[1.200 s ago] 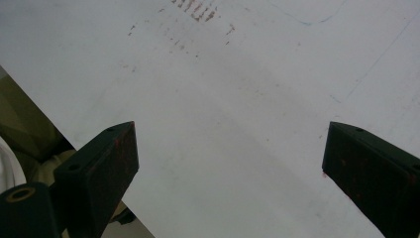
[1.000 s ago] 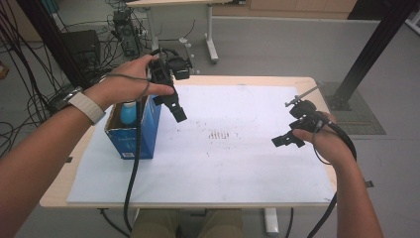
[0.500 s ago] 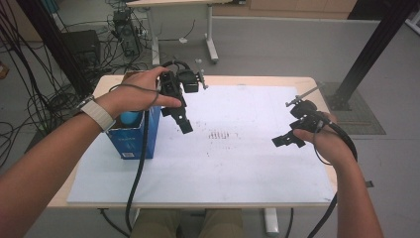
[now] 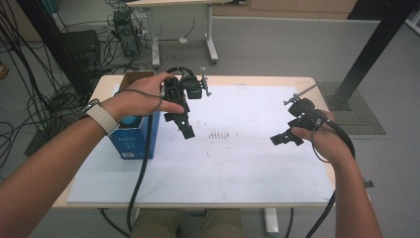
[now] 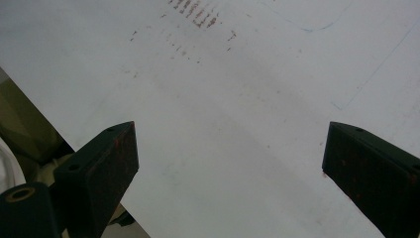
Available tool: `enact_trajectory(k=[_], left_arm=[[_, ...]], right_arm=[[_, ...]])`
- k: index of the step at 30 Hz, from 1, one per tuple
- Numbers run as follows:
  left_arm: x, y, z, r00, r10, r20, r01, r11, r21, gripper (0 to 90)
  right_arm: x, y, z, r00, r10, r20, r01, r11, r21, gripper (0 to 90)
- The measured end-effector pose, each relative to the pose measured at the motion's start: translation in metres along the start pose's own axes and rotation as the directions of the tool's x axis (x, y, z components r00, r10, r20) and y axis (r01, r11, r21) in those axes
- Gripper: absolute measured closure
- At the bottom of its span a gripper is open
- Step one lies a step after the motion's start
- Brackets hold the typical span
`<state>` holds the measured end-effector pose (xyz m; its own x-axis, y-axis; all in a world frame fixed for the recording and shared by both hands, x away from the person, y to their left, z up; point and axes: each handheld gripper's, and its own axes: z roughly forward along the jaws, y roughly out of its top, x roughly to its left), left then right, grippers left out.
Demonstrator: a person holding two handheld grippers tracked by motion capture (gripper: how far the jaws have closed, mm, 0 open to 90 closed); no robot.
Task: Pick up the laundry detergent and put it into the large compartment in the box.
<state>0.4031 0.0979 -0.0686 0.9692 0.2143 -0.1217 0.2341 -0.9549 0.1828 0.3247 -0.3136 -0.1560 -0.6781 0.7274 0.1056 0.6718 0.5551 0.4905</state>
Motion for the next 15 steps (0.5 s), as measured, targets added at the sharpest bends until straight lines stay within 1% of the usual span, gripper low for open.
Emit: enact_trajectory(k=[8,10,13,14,15], left_arm=[[0.0001,-0.0011,0.0016,1.0,-0.007,-0.003,0.007,1.0,-0.003,6.8],[0.0005,-0.0004,0.0021,1.0,0.001,-0.003,-0.001,1.0,-0.001,6.8],[0.0009,0.0008,0.0038,1.0,-0.003,0.002,0.003,1.0,0.002,6.8],[0.0013,0.0017,0.0043,1.0,0.002,0.003,-0.002,1.0,0.006,6.8],[0.0007,0.0015,0.0054,1.0,-0.004,0.002,0.004,1.0,0.004,6.8]], right_arm=[[-0.0001,-0.0017,0.0003,1.0,0.004,0.001,-0.004,1.0,0.002,7.0],[0.0001,-0.0019,-0.0003,1.0,0.004,0.001,-0.004,1.0,0.001,7.0],[0.0,-0.0024,0.0,1.0,0.001,0.001,-0.001,1.0,0.001,7.0],[-0.0001,-0.0026,0.0002,1.0,0.004,-0.001,-0.004,1.0,0.001,7.0],[-0.0001,-0.0028,0.0005,1.0,0.004,-0.001,-0.004,1.0,0.003,7.0]])
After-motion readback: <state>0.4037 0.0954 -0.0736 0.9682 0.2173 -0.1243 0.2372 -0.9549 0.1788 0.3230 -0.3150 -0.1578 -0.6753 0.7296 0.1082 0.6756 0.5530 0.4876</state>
